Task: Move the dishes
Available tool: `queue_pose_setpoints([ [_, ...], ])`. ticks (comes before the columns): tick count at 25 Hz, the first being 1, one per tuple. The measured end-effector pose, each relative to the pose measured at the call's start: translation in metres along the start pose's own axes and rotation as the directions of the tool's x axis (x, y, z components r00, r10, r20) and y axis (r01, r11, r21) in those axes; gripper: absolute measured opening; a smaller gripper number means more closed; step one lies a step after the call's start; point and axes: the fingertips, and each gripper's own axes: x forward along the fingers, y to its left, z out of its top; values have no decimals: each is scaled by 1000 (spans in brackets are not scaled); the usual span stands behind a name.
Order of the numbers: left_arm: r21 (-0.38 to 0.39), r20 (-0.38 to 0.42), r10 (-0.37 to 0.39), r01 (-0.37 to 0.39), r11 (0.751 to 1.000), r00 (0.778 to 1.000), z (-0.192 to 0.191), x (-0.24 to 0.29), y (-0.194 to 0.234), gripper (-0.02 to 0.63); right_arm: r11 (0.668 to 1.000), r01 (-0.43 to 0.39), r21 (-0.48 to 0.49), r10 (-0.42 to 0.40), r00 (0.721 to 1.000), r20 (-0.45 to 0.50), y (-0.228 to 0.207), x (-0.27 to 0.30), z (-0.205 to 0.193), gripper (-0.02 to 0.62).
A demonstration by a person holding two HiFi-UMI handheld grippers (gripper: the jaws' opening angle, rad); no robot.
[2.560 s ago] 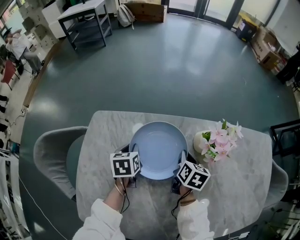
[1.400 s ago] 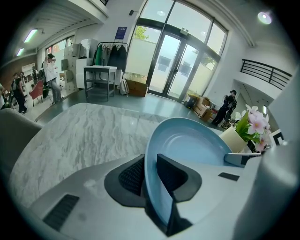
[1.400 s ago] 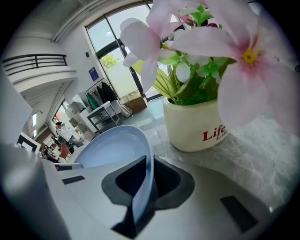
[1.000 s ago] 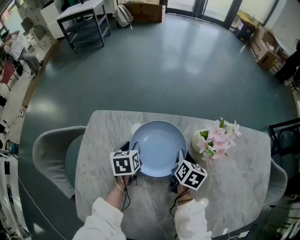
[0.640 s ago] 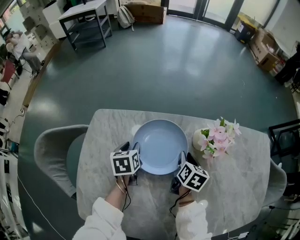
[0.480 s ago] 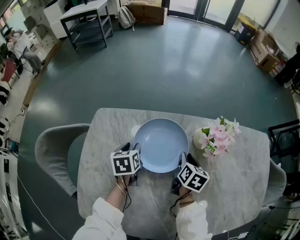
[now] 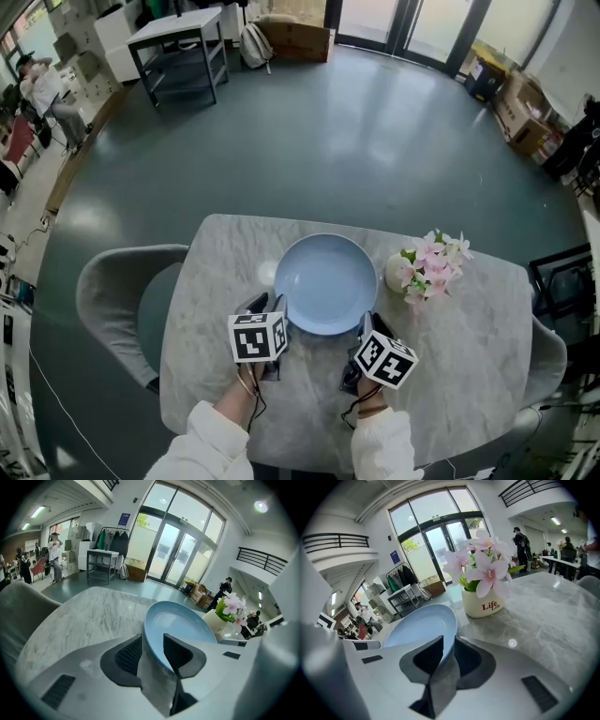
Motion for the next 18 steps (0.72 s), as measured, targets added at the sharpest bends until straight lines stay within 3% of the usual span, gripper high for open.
queue_pose_setpoints([
  [11,-12,17,-120,120,993,993,-16,-73,-42,62,1000,-17,-20,17,1000,18,16,-73,-14,80],
  [18,35,7,-161,161,986,987,-32,-135,-62,20,998,-66,-8,66,997,31,32,-131,-25,69],
])
